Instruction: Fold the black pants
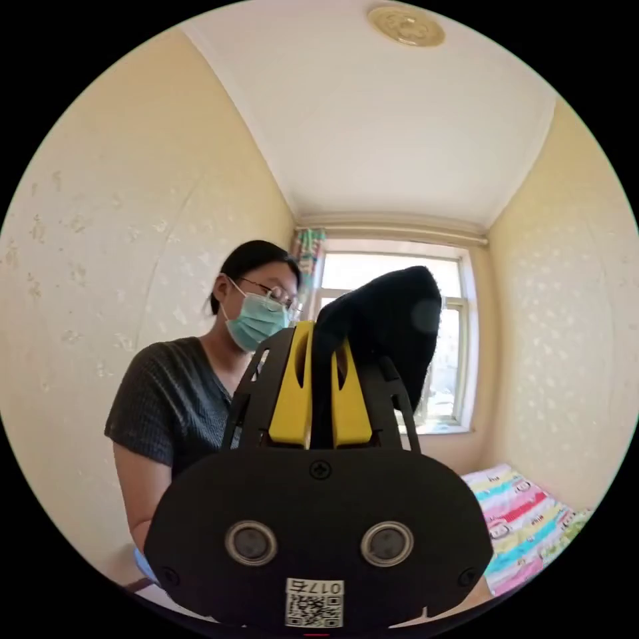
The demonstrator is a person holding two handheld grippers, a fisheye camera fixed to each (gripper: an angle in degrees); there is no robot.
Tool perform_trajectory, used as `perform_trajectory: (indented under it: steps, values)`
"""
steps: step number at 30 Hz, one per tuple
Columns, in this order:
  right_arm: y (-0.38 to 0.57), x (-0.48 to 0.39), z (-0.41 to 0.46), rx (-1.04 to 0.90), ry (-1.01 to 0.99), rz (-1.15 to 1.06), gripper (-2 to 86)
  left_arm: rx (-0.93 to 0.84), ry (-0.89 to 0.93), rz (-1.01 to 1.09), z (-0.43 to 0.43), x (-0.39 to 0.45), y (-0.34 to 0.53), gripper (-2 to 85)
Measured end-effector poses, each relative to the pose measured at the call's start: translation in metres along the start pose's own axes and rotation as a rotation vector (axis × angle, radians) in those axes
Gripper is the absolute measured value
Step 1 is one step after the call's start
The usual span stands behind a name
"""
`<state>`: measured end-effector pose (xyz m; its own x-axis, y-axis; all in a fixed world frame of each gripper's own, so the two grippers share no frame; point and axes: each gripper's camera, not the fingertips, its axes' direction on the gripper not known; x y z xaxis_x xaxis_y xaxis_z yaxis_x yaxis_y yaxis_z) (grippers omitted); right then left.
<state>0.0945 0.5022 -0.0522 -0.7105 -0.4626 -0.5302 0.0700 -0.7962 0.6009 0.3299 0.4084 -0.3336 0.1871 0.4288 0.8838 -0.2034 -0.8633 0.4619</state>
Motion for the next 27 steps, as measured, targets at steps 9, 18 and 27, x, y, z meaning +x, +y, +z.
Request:
perform_trajectory:
  steps: [9, 18, 27]
  values:
    - [-0.056, -0.04, 0.047, -0.198, 0.319, -0.06, 0.1, -0.003, -0.41, 0.424, 0.041, 0.163, -0.101, 3.9]
    - [-0.033, 0.091, 0.048, -0.199, 0.43, 0.234, -0.2, -0.03, -0.546, 0.419, 0.064, 0.159, -0.142, 4.1]
    - [0.073, 0.47, 0.078, -0.384, 0.756, 0.577, 3.9, -0.233, -0.826, -0.099, 0.052, -0.222, -0.237, 5.5]
